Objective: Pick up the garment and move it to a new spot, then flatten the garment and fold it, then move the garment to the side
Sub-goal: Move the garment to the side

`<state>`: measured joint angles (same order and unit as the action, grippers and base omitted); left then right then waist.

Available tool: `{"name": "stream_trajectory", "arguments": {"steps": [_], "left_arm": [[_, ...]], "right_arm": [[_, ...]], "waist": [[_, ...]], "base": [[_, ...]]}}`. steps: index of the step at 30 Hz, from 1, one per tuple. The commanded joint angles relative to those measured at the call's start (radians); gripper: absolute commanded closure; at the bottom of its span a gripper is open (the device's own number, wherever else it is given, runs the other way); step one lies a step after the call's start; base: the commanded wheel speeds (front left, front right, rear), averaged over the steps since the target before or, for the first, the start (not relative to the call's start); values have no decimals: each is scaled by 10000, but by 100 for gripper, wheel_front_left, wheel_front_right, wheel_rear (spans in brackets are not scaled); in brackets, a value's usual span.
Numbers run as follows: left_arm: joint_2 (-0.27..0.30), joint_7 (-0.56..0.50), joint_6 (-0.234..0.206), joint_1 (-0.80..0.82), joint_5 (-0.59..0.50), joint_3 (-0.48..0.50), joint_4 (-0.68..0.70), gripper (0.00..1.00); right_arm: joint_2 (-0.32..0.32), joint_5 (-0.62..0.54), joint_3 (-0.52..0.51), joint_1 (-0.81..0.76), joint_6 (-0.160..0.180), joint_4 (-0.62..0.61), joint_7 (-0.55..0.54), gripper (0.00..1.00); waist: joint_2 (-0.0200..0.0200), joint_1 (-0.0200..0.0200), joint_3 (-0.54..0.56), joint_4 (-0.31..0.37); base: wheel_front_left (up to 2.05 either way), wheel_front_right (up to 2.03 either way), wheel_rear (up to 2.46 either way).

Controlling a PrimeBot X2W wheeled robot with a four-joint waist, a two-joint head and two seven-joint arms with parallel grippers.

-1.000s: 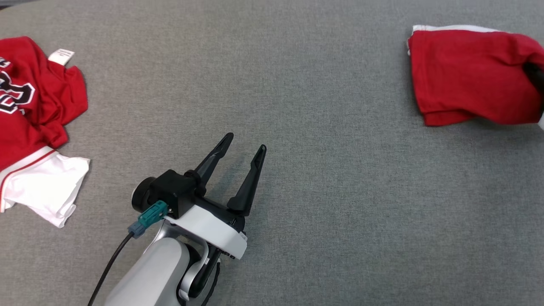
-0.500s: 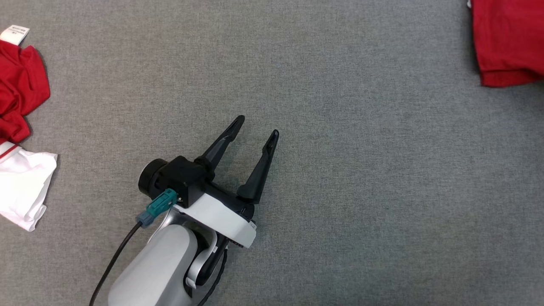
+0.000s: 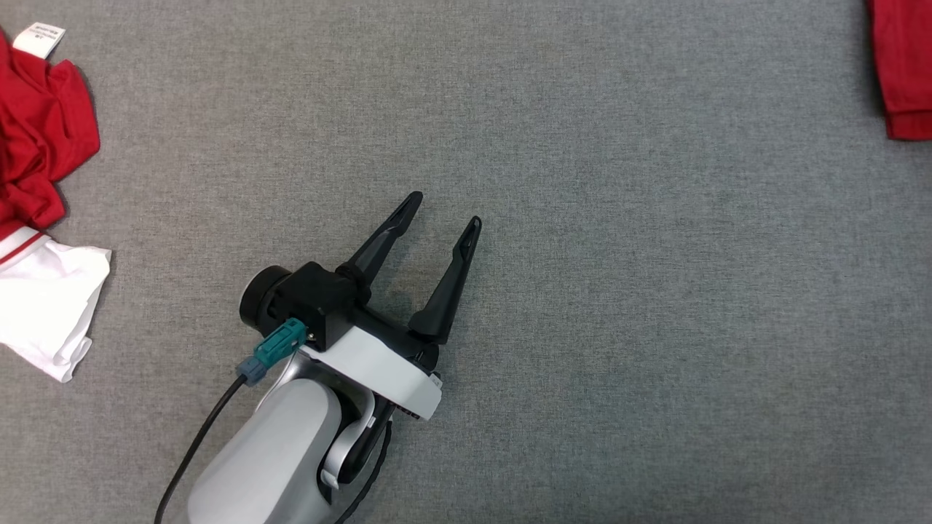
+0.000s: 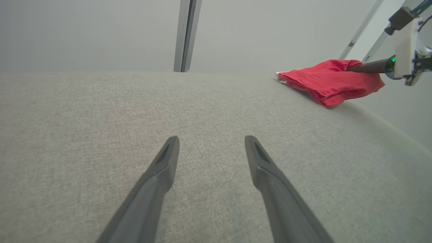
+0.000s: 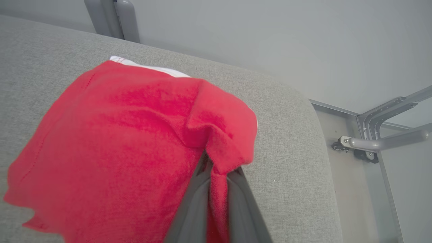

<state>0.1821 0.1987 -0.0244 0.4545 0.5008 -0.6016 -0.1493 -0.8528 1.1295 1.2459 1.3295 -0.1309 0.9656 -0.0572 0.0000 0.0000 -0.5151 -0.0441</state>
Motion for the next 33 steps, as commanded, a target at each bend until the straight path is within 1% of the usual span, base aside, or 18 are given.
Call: {"name": "stream_trajectory", "arguments": {"steps": [1,5,9,10,11,12,13,14,15,19,24,28,33], "left_arm": [[59,54,-15,120,22,-2,-27,0],[78,64,-41,174,26,-2,-31,0],[69,86,-43,225,54,-32,-60,0],[62,85,-36,242,57,-43,-65,0],[60,90,-39,257,57,-47,-73,0],[55,98,-49,271,56,-52,-79,0],[48,101,-58,278,62,-54,-80,0],[46,114,-63,273,73,-55,-85,0],[58,127,-71,257,86,-48,-99,0],[106,176,-111,77,147,-9,-221,0],[206,259,-65,-221,298,81,-364,0],[398,328,-141,-481,446,311,-388,0],[714,470,-313,-1116,781,782,-334,0]], "right_arm": [[-66,-56,49,140,0,105,49,100],[-123,-128,78,298,0,138,24,100],[-227,-533,155,536,0,268,91,100],[-236,-564,162,563,0,307,102,98],[-235,-531,164,574,0,377,97,91],[-234,-515,173,561,0,436,37,78],[-231,-531,185,555,0,471,16,57],[-225,-551,187,555,0,511,17,9],[-208,-567,194,542,0,549,42,0],[-32,-700,228,413,0,726,244,0],[391,-1144,263,339,0,1013,594,0],[768,-1356,279,256,0,926,1230,0],[1244,-1099,88,-169,0,462,2228,0]], "waist": [[0,0,-46,-48],[0,0,-123,-119],[0,0,-206,-233],[0,0,-226,-263],[0,0,-241,-286],[0,0,-251,-308],[0,0,-253,-326],[0,0,-250,-339],[0,0,-239,-341],[0,0,9,-249],[0,0,678,23],[0,0,1449,247],[0,0,2623,432]], "base": [[0,0,0],[0,0,0],[0,0,0],[0,0,0],[0,0,0],[0,0,0],[0,0,0],[0,0,0],[0,0,0],[0,0,0],[0,0,0],[0,0,0],[0,0,0]]}}
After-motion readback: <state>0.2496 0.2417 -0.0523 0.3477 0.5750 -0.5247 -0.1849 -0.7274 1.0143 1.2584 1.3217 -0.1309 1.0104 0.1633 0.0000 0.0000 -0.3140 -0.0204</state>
